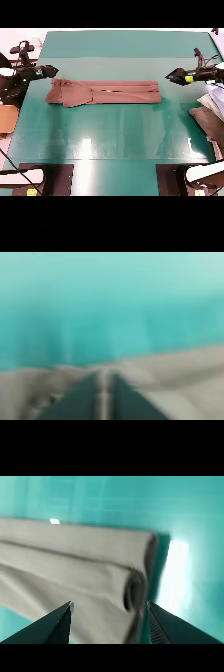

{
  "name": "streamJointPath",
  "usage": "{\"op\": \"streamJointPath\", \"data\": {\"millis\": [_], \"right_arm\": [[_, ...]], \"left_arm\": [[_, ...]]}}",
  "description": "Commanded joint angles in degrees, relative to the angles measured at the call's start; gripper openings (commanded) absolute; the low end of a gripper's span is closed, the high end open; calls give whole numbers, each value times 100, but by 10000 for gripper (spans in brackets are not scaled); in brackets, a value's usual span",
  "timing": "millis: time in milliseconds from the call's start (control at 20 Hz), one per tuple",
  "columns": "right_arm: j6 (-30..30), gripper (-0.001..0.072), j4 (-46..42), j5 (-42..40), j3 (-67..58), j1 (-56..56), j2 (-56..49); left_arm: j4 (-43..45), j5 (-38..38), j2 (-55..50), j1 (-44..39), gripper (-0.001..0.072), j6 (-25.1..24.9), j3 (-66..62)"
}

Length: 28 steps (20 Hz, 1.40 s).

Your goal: Fold the shirts.

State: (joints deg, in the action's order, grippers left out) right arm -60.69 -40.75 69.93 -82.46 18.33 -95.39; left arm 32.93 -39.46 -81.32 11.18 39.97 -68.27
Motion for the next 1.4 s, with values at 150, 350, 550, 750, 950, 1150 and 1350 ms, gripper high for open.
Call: {"op": "streamJointPath", "data": {"millis": [150, 350, 550, 750, 950, 1150, 1350], "right_arm": [[74, 677, -271, 116, 680, 142, 72], [74, 677, -247, 269, 566, -155, -431], [68, 676, -240, 321, 149, -411, -765], [17, 676, -245, 282, -55, -420, -940], [15, 677, -271, 120, -55, -442, -1010], [17, 676, -275, 2, -55, -654, -1010], [15, 669, -271, -144, -55, -1003, -1010]], "left_arm": [[761, -1062, -411, -1250, 18, 1950, -317], [758, -754, -994, -2308, 18, 2787, -345], [964, -868, -1432, -2815, 17, 3397, -564], [1749, -951, -1451, -3008, 17, 4103, -564], [2129, -901, -1469, -3012, 17, 4415, -566], [2131, -920, -1591, -3036, 17, 4452, -564], [2133, -901, -1606, -3036, 17, 4509, -564]]}}
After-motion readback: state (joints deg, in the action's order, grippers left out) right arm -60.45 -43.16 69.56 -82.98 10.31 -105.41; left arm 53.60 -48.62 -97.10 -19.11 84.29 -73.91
